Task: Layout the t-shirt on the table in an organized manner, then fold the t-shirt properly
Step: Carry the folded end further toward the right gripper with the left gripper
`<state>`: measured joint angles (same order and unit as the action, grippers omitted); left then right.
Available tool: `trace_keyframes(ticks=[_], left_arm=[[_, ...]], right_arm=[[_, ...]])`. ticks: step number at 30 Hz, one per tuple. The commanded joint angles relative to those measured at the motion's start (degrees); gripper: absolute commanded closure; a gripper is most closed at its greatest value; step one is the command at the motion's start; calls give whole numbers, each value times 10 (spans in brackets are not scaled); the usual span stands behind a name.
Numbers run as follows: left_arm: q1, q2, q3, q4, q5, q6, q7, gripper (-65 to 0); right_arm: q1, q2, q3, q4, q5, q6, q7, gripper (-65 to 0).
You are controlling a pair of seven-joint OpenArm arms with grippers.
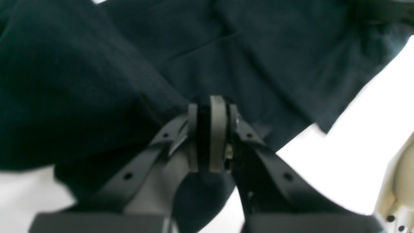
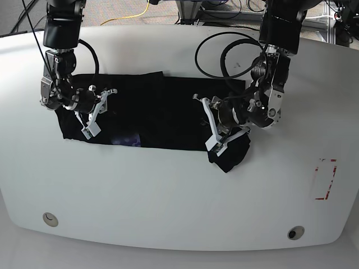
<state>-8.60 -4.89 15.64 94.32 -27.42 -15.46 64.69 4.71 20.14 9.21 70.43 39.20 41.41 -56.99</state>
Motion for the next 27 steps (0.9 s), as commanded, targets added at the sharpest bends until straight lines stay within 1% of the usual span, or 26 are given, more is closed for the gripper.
trace_keyframes(ticks=[1,4,11,19,27], left_arm=[[-23,17,8,-8,-8,-4,-10,-19],[-33,35,17,-29,-8,-5,-11,-19],[-53,64,34,-71,-8,-5,-12,-21],[-55,70,59,-81,-8,-5,-13,-21],[-52,82,66,-80,-11,-6,-12,-21]], right_arm=[[-6,-1,-6,-7,-50,-14,-40,-130],[-5,-1,-6,-7,-50,-14,-40,-130],[-5,-1,-6,-7,-50,-14,-40,-130],[-5,-1,-6,-7,-50,-14,-40,-130],[-5,-1,-6,-7,-50,-14,-40,-130]])
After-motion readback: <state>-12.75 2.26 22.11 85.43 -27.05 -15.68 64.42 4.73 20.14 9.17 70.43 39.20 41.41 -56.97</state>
